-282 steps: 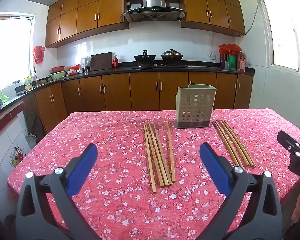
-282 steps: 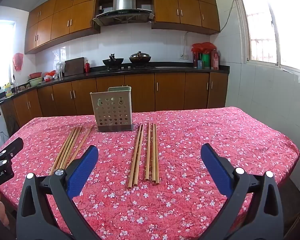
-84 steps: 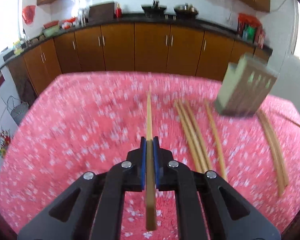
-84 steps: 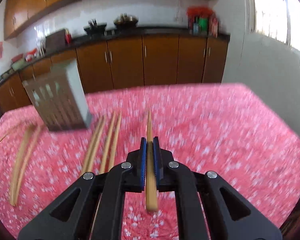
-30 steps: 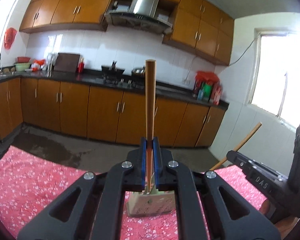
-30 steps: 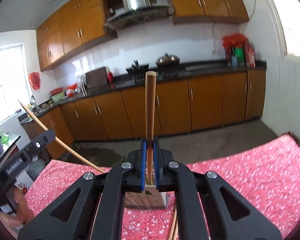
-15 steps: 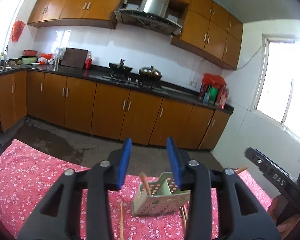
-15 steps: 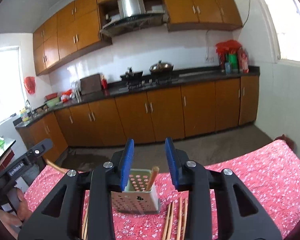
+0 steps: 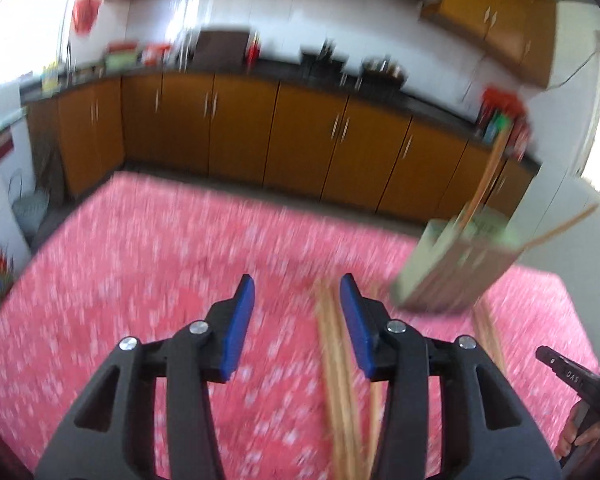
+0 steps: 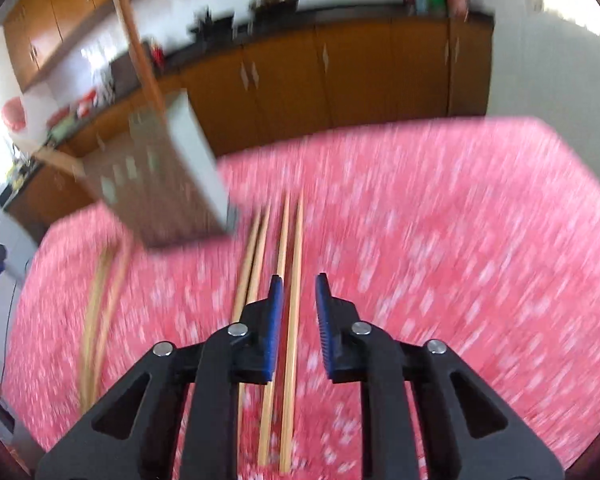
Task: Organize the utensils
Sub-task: 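Move both open tools back down to the chopsticks on the table, then close the left tool on a chopstick while the right tool grasps another chopstick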
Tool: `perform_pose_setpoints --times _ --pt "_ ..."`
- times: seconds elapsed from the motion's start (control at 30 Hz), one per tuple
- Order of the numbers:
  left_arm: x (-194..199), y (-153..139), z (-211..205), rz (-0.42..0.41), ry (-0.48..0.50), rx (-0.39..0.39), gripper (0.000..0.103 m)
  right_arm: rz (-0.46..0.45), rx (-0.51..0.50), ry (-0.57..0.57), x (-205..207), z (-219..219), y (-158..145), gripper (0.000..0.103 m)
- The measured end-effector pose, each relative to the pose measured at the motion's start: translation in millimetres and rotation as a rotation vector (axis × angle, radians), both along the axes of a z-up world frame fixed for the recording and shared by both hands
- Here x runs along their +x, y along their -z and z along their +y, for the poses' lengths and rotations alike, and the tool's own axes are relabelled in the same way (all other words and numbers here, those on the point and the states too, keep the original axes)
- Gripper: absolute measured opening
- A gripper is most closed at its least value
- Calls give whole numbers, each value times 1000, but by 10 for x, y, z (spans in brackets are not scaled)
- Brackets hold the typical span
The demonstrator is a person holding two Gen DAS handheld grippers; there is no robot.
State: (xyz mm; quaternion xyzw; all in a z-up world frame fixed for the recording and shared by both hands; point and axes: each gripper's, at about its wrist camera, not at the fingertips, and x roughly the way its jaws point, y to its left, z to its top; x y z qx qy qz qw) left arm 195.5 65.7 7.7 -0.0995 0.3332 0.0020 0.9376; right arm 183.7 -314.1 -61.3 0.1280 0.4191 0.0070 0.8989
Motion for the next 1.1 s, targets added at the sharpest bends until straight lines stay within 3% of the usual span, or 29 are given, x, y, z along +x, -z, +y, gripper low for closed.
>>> perform_pose_setpoints --times 0.17,0.23,0.33,0.5,0.63,1.1 --pt "-67 382 -39 82 34 -3 38 72 -33 -38 -74 155 348 17" --pt "-105 497 -80 107 59 -16 35 87 -62 -44 -71 186 419 9" --pt "-154 663 -199 135 91 -22 28 66 -130 5 -47 157 446 8" --pt "-150 859 -363 186 140 -31 17 62 -111 65 -43 -20 466 8" --pt "-154 950 -440 207 162 -28 14 50 -148 50 -84 11 443 8" --pt "44 1033 -539 232 144 103 9 26 -195 -11 -121 105 441 8"
